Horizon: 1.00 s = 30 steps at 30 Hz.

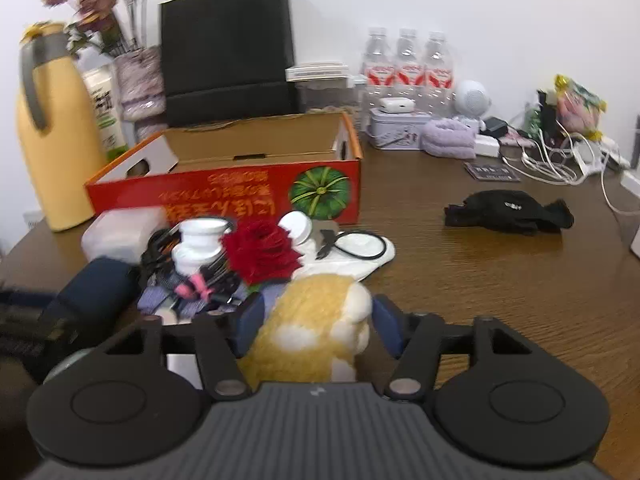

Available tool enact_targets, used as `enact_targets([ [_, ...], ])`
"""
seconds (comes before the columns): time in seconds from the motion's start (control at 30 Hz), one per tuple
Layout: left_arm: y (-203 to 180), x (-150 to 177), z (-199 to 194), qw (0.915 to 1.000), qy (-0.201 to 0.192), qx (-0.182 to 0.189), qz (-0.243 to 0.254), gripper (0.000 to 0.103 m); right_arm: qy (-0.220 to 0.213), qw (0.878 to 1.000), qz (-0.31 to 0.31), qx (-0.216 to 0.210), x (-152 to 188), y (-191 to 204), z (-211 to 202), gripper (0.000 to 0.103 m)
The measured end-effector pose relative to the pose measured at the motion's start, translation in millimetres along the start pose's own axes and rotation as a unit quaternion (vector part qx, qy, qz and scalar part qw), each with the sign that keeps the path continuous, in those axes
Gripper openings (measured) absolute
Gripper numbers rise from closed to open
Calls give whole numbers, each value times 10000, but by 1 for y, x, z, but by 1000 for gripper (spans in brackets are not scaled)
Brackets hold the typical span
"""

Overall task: Organize objects
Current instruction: 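Grasp the navy glasses case with the left tool while the right tool grasps the plush toy, then carry the glasses case and plush toy into the cardboard box and release both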

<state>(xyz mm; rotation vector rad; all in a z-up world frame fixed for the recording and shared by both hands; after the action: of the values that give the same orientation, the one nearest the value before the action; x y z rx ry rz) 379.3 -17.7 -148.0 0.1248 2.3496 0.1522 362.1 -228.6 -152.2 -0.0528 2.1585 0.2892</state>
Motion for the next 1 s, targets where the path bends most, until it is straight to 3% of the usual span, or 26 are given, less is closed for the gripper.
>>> enact_targets([
  [0.03,-3,0,-1,10000,-77,-49,41,70,33,10000,-63,13,3,1,-1,64],
  [0.13,-6,7,-12,9996,-204,-193,91,63,5,9999,-56,-91,8,3,-11,48],
  [0.23,2,20,-38,9997,-184,-147,-98,60,-209,9995,-160,-186,9,7,-34,44],
  [0.47,35,39,-129,9949,-648,0,-768,60,-834,9958,-210,-297,9,9,-127,40],
  [0.57,44,-1,-141,9928,-953,92,-721,60,-1157,9916,-173,-547,-15,9,-146,40],
  [0.67,46,-80,-134,9890,-1341,148,-606,60,-1610,9813,-550,-895,-75,16,-148,40],
  [0.73,40,-134,-114,9888,-1428,86,-419,60,-1825,9753,-808,-951,-127,18,-134,40],
  [0.8,29,-181,-79,9907,-1342,-31,-214,60,-1726,9764,-948,-881,-178,16,-93,40],
  [0.9,17,-220,-6,9935,-1085,-333,-6,60,-1036,9882,-883,-700,-222,6,4,40],
  [1.0,18,-214,69,9968,-386,-696,0,60,-193,9984,-486,-208,-223,-22,104,40],
])
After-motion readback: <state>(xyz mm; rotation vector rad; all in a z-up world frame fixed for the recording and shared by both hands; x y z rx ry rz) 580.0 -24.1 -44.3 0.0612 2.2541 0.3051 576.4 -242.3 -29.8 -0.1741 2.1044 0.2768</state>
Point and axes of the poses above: each gripper's, at about its wrist camera, not at the fingertips, and z roughly the way its jaws point, y to its left, x to its underside, the point moved 9 cm from there along z, roughly the way its jaws point, and after that the axes turned 14 degrees about -x, right-handed, at the moved point
